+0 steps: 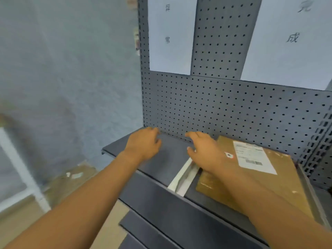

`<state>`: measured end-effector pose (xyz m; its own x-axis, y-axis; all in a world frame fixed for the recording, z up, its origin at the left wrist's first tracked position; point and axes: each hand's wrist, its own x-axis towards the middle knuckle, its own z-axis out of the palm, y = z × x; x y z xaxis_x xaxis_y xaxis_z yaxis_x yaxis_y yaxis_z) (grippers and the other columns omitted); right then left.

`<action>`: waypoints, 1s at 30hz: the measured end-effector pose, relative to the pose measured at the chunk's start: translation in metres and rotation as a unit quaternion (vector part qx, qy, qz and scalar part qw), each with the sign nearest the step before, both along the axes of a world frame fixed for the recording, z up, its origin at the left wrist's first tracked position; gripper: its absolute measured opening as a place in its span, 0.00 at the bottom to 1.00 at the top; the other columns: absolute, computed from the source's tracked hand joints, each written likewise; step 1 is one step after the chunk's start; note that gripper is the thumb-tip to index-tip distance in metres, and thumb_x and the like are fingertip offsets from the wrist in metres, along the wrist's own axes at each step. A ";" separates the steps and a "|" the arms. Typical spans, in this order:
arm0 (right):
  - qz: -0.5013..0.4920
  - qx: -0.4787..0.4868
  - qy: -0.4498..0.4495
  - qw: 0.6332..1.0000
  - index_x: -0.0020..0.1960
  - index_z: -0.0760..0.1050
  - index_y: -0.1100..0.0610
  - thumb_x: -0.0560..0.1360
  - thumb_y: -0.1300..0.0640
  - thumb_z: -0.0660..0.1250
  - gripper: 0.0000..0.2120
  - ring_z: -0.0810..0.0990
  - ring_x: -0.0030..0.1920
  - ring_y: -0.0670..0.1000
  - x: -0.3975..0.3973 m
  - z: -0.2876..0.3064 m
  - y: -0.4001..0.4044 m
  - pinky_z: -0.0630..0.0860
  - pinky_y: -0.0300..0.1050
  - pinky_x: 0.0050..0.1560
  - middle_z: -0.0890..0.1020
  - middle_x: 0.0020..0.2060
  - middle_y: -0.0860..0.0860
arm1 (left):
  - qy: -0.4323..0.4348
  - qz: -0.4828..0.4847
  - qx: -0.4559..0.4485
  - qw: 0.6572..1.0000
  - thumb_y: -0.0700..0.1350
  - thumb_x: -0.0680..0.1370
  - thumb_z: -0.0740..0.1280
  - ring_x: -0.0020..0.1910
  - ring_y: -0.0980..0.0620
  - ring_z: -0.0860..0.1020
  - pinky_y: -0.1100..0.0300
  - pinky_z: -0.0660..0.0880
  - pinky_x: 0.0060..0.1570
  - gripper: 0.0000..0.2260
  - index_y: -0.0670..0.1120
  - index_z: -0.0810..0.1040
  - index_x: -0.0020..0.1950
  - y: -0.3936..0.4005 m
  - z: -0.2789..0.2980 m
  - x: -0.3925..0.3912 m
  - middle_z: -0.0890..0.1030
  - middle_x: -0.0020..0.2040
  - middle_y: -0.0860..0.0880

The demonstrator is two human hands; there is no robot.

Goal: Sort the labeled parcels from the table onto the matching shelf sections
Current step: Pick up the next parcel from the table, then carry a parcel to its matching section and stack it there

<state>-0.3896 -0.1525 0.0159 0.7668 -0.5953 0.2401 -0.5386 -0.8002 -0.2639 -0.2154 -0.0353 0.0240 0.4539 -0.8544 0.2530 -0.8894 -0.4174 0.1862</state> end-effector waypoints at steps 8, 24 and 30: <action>0.225 -0.029 -0.001 0.974 0.77 0.63 0.55 0.83 0.55 0.59 0.23 0.71 0.67 0.57 0.153 -0.005 0.135 0.70 0.53 0.65 0.73 0.69 0.55 | -0.106 0.193 0.053 0.974 0.48 0.82 0.56 0.57 0.42 0.77 0.52 0.74 0.51 0.16 0.47 0.72 0.68 0.197 -0.008 0.105 0.78 0.61 0.45; 0.397 -0.111 -0.011 0.911 0.75 0.64 0.54 0.80 0.57 0.59 0.23 0.71 0.65 0.56 0.450 -0.001 0.414 0.69 0.49 0.64 0.74 0.66 0.53 | -0.146 0.419 0.086 0.892 0.47 0.82 0.57 0.55 0.43 0.78 0.51 0.76 0.51 0.13 0.46 0.73 0.64 0.538 0.006 0.300 0.79 0.58 0.46; 0.454 -0.120 -0.007 0.883 0.75 0.65 0.54 0.80 0.56 0.58 0.23 0.71 0.65 0.57 0.560 -0.008 0.487 0.69 0.51 0.63 0.74 0.65 0.53 | -0.151 0.467 0.102 0.865 0.47 0.82 0.57 0.57 0.44 0.78 0.52 0.73 0.51 0.15 0.46 0.72 0.66 0.611 -0.004 0.380 0.79 0.59 0.46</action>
<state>0.1705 0.3347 0.0077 0.8980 0.3317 0.2889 0.3549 -0.9344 -0.0301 0.1643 0.5753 0.0201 0.9104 -0.1903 0.3673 -0.1408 -0.9774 -0.1575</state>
